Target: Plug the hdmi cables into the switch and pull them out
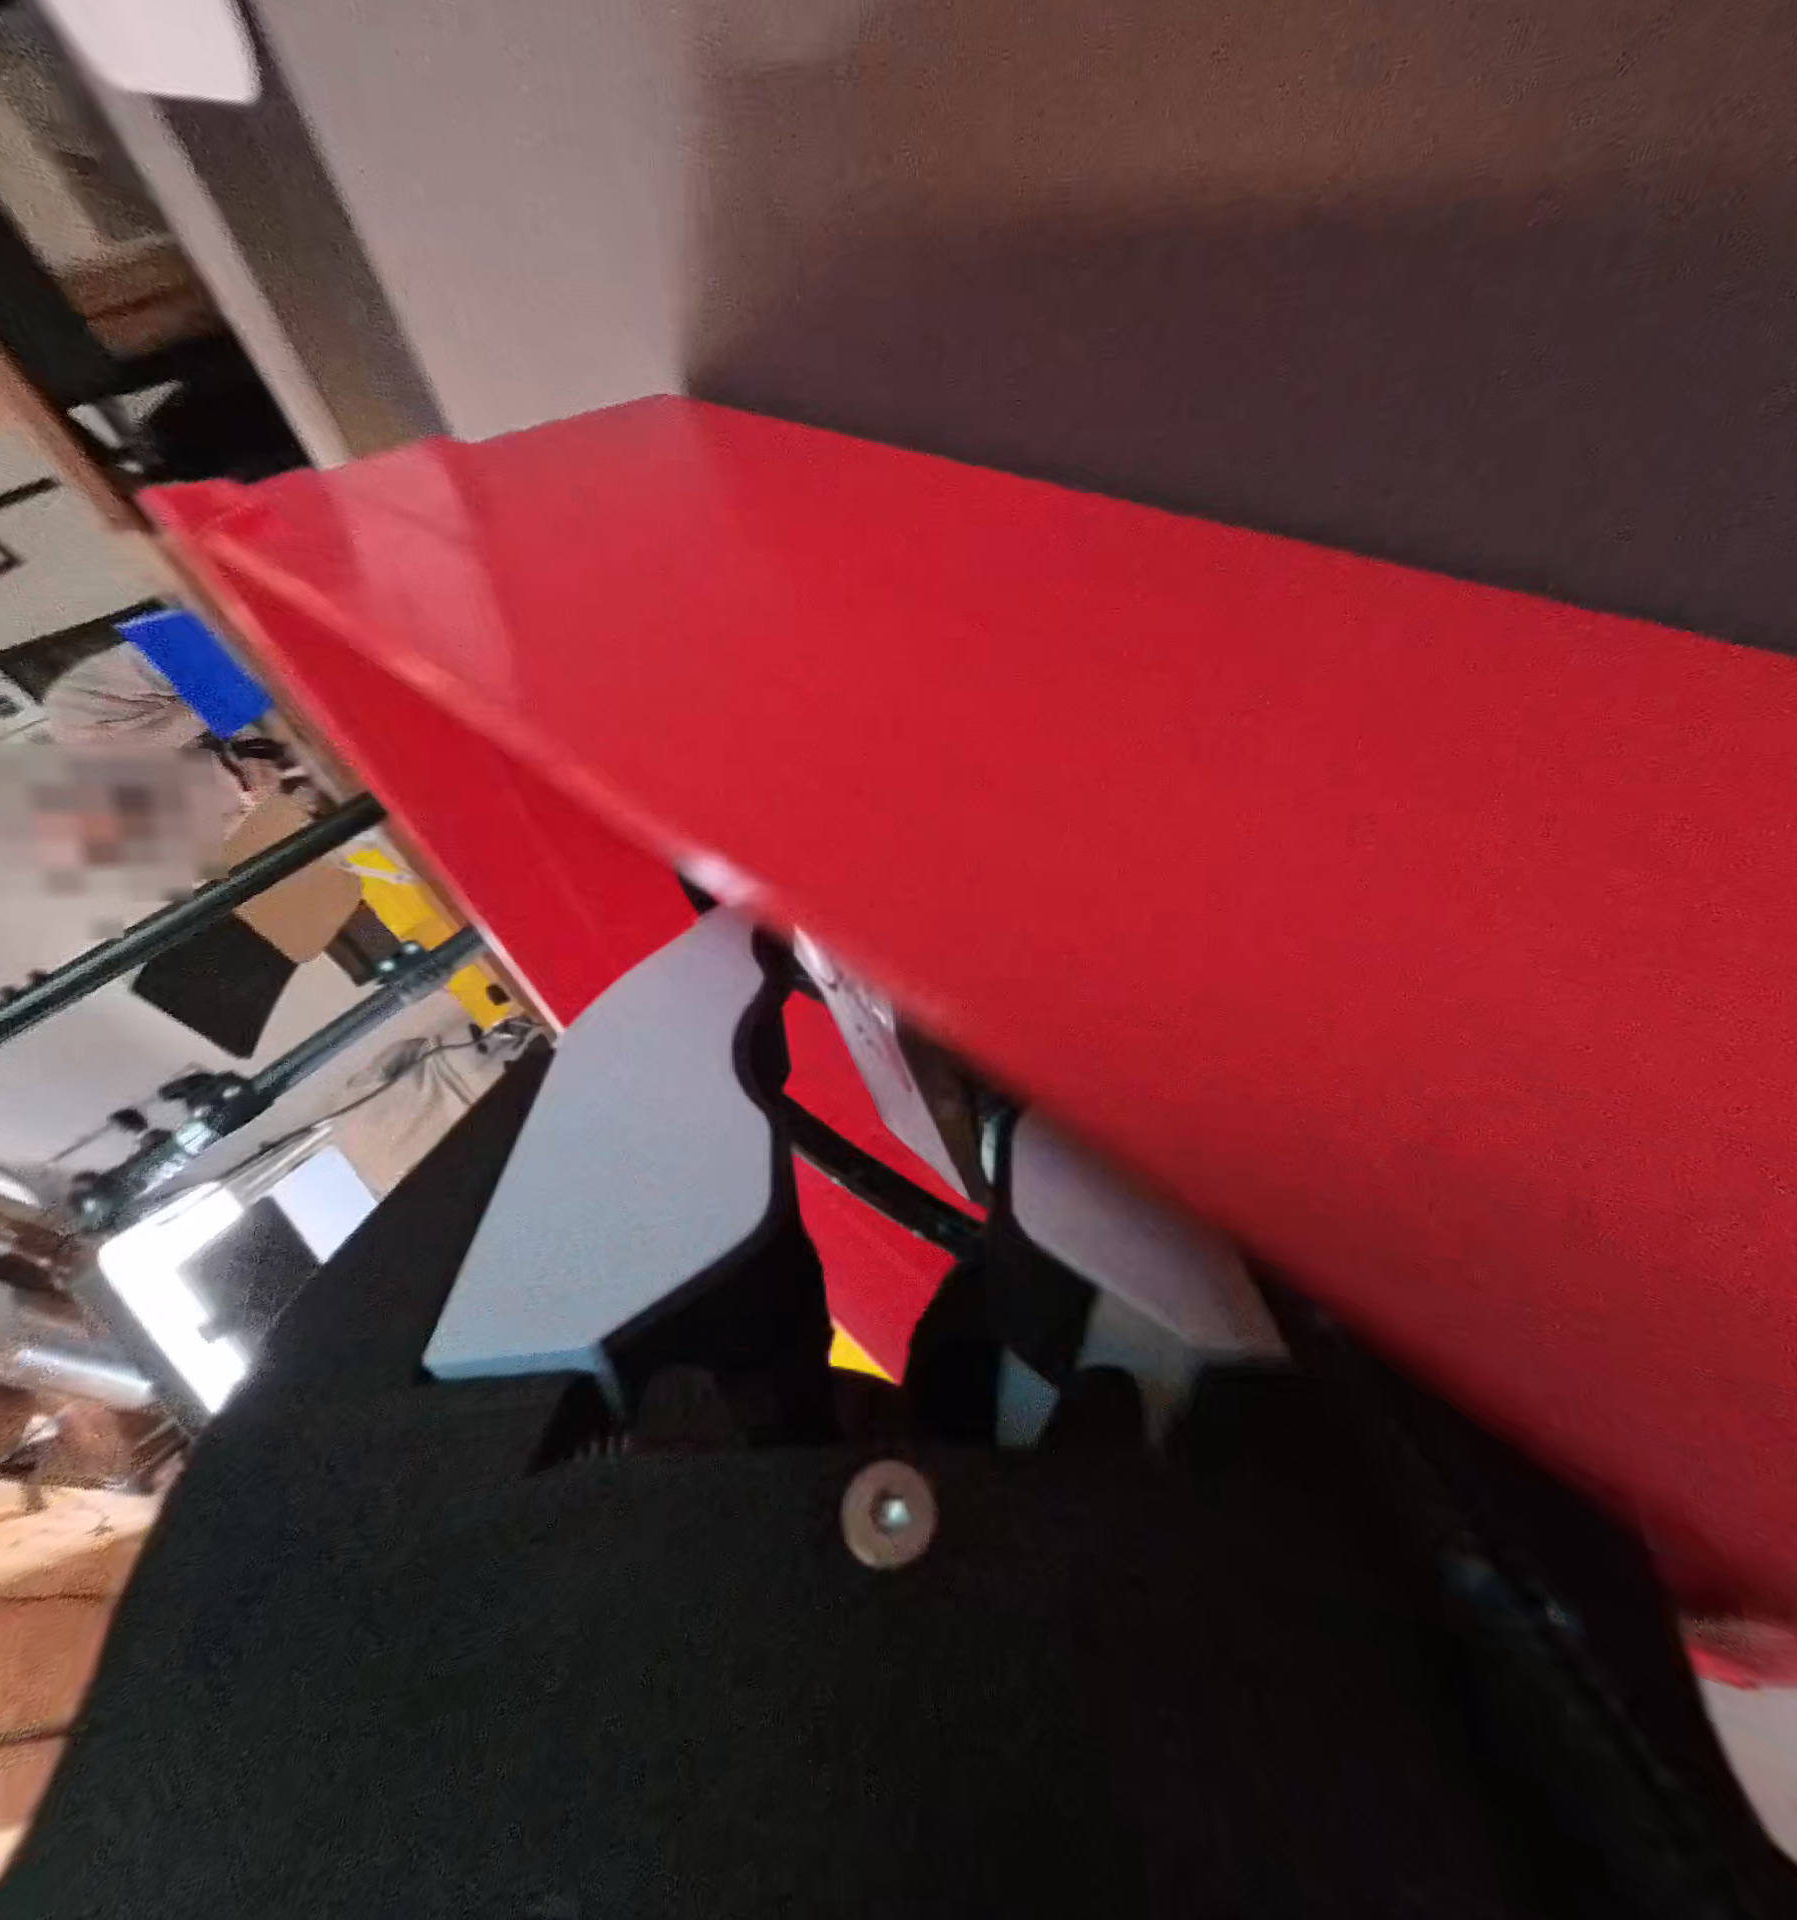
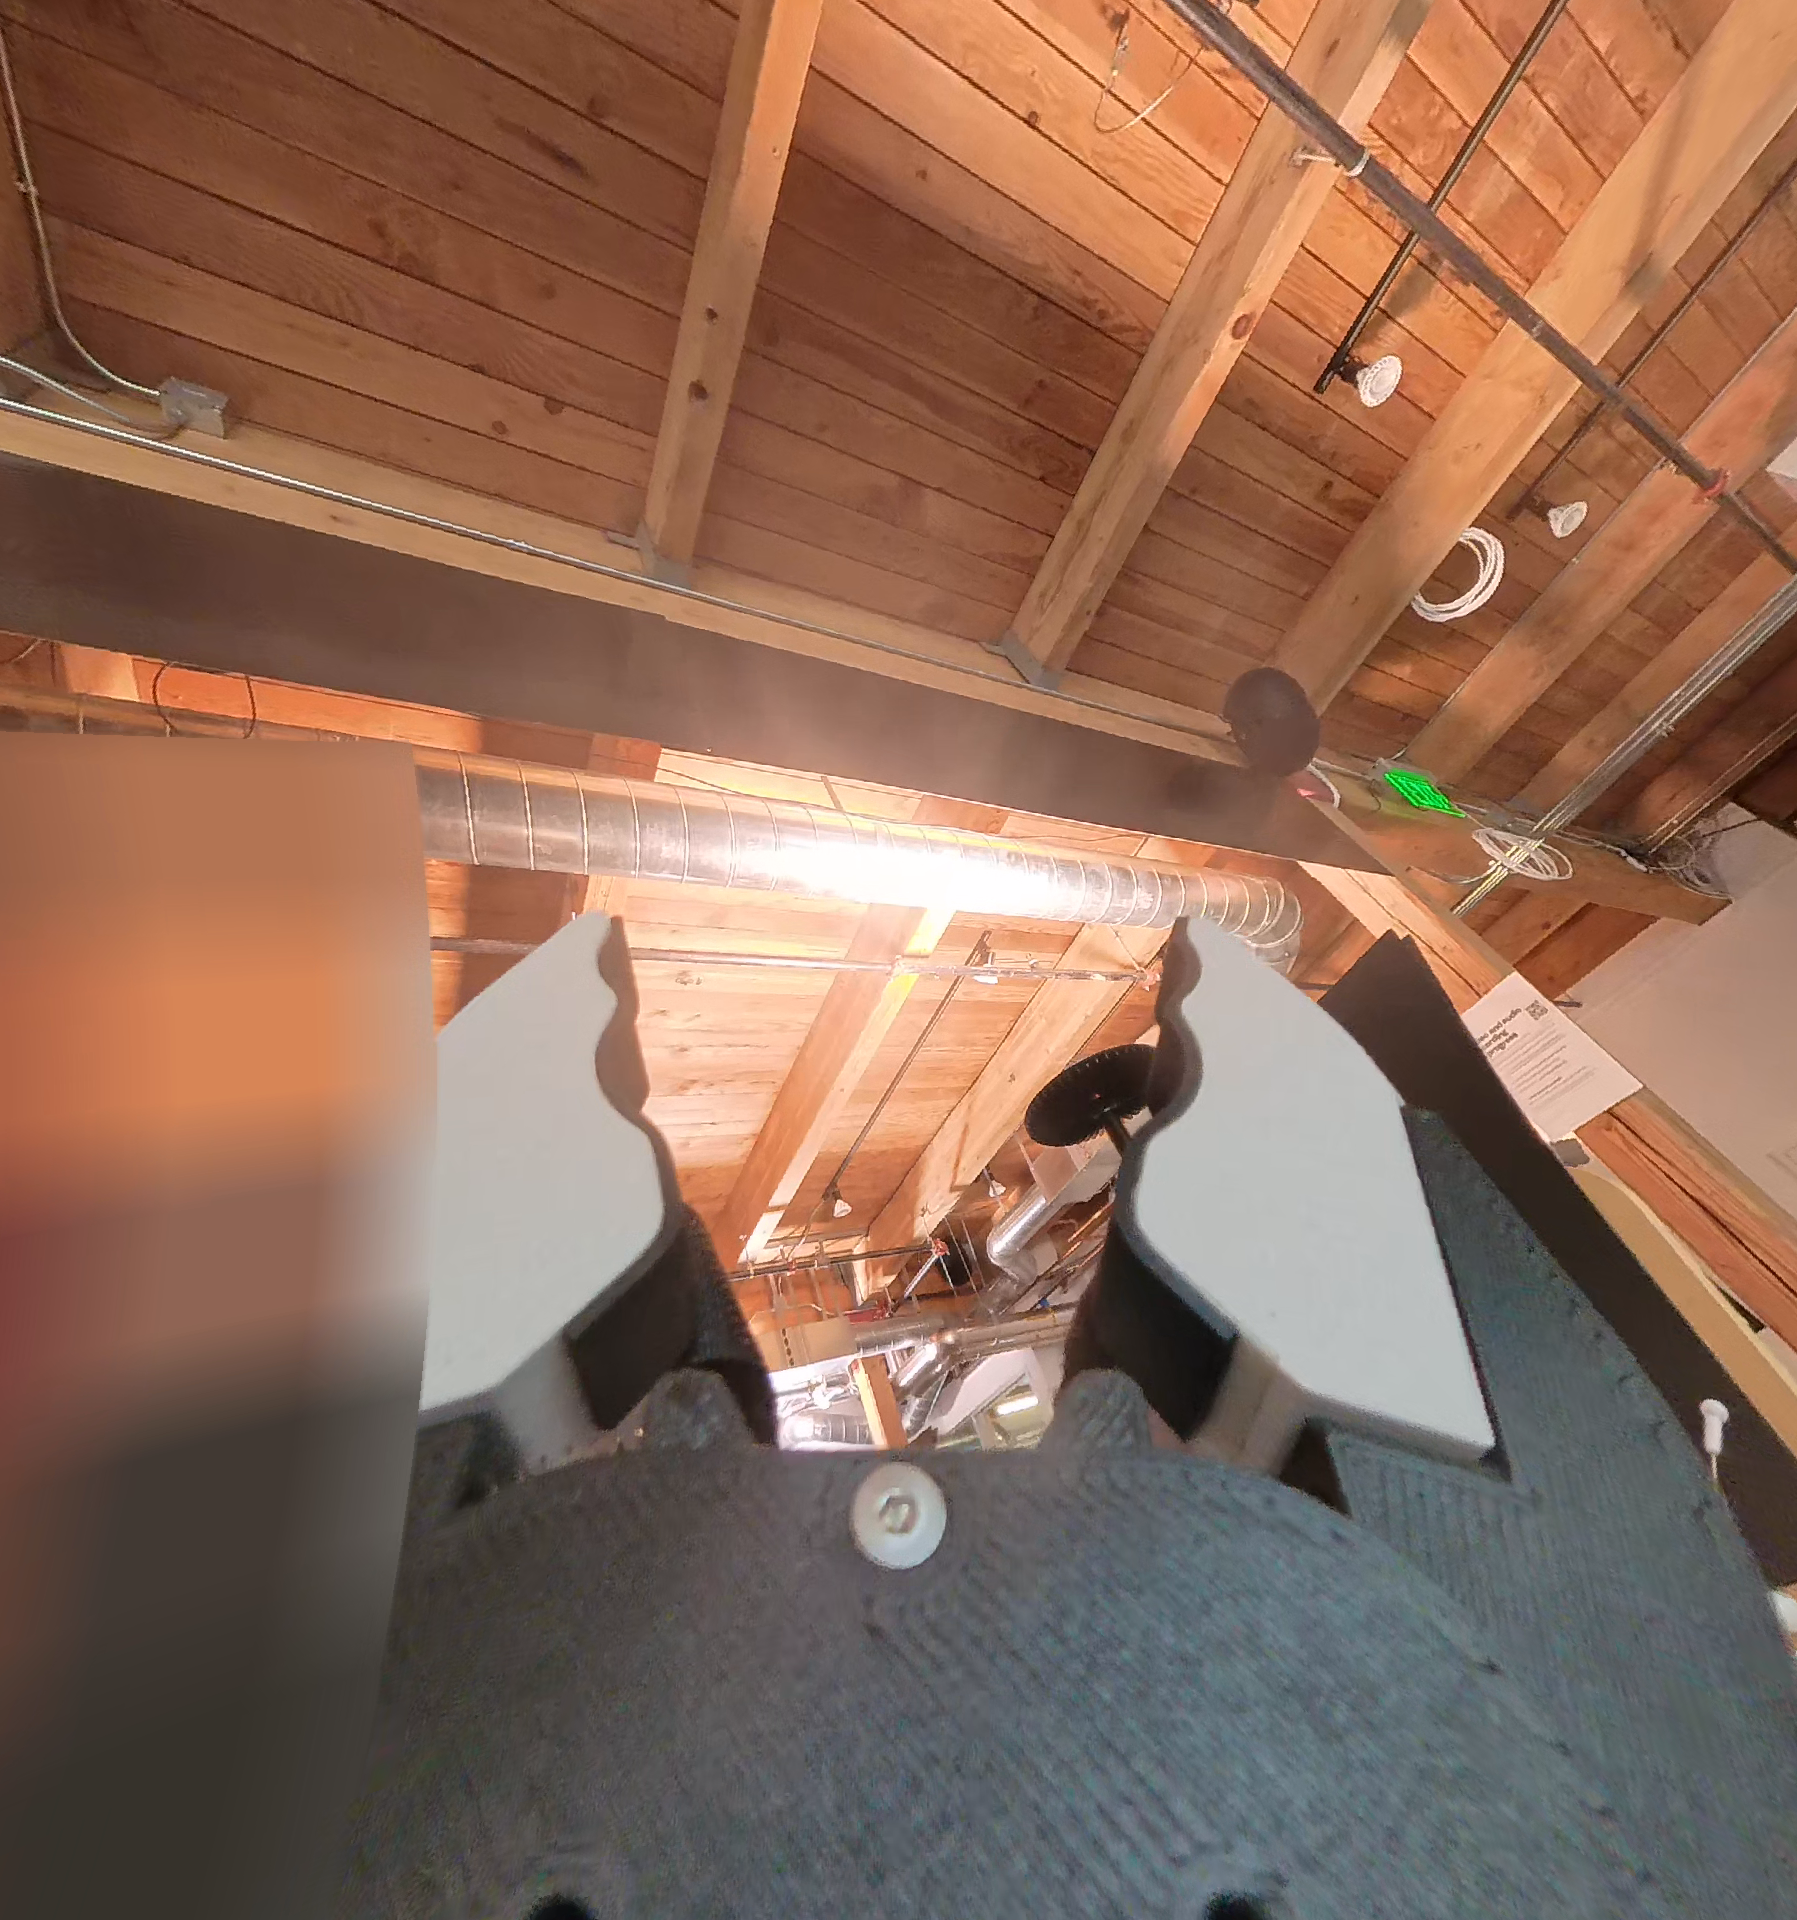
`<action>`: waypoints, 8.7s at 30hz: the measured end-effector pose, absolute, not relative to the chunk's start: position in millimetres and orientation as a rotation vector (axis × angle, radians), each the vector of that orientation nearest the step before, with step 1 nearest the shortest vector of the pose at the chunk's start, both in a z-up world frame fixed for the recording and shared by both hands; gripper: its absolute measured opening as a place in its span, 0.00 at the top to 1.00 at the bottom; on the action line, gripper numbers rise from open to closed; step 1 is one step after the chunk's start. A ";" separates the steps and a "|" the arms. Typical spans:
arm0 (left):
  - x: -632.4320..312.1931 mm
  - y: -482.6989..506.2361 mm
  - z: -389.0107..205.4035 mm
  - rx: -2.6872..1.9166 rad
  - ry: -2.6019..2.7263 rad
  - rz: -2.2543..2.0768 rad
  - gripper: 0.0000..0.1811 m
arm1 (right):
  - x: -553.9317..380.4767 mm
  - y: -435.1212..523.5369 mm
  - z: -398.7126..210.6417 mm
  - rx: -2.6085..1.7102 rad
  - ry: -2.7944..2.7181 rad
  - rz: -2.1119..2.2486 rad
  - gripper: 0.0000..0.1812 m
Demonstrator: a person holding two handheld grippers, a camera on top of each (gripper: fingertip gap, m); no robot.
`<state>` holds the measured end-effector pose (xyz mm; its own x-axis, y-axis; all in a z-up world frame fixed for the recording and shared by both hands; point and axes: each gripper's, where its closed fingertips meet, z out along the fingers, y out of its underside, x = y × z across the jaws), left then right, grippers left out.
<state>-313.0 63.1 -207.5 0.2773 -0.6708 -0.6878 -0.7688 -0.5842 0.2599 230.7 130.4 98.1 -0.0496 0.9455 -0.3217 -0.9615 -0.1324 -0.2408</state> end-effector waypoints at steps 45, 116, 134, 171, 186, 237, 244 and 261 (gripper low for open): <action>-336.9 -29.9 44.7 -1.607 0.700 0.608 0.82 | 223.2 132.0 95.1 -0.477 0.042 1.627 0.48; -282.8 -32.4 -12.6 -1.092 0.391 1.590 0.83 | -0.1 8.0 -7.8 -1.079 -1.042 0.619 0.49; -223.5 -44.0 34.4 -0.619 0.655 1.993 0.83 | -27.5 -1.1 -52.3 -1.210 -1.172 0.449 0.51; -401.4 -21.9 -30.1 -1.294 -0.239 1.045 0.83 | -16.3 1.7 -42.5 -1.179 -1.161 0.451 0.51; -165.0 -56.2 -8.4 -0.537 0.686 1.599 0.83 | -13.6 6.7 -39.5 -1.171 -1.147 0.449 0.51; -153.7 -56.7 100.4 -0.718 0.239 0.224 0.83 | 33.0 70.1 -20.3 -1.297 -0.999 0.505 0.52; -65.9 14.9 15.8 -0.957 0.579 -0.118 0.83 | 46.2 80.8 -14.4 -1.300 -0.989 0.614 0.55; -79.4 89.8 -121.6 -1.427 0.414 -0.498 0.83 | 91.3 152.0 -101.6 -1.710 -1.205 0.397 0.53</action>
<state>-79.4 89.8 -121.6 0.8300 -0.5573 0.0237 0.0777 0.0735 -0.9943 91.3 152.0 -101.6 0.4568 0.8535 0.2508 0.5373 -0.0400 -0.8424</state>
